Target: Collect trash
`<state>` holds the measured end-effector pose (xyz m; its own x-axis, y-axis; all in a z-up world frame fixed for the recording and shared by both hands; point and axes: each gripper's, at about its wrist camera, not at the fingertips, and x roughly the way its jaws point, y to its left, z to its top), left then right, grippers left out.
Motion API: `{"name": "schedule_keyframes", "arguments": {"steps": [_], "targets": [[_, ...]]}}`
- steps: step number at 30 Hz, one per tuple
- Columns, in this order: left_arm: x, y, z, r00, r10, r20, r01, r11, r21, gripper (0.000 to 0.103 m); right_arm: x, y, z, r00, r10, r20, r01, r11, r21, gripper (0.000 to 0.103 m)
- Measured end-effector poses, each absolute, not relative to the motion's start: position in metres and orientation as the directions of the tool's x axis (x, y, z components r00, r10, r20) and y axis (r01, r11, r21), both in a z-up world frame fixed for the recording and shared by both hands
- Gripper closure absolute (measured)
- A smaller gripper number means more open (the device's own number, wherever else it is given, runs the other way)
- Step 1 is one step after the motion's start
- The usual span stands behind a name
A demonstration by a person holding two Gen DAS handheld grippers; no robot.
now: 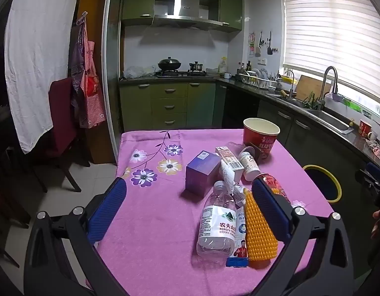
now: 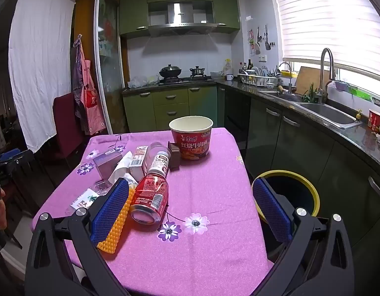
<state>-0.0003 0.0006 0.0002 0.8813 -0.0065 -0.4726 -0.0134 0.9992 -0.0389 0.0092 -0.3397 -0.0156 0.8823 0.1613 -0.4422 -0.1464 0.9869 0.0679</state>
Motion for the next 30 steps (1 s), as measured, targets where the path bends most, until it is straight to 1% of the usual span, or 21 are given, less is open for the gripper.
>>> {"name": "schedule_keyframes", "arguments": {"steps": [15, 30], "targets": [[-0.003, 0.003, 0.002, 0.874, -0.010, -0.487, -0.007, 0.999, -0.034, 0.006, 0.009, -0.339, -0.015, 0.882, 0.160, -0.444, -0.145, 0.987, 0.068, 0.004], [0.005, -0.004, -0.010, 0.862, -0.016, -0.507, -0.002, 0.999, -0.036, 0.006, 0.015, -0.334, -0.023, 0.877, 0.161, -0.452, -0.145, 0.987, 0.070, 0.004]]}}
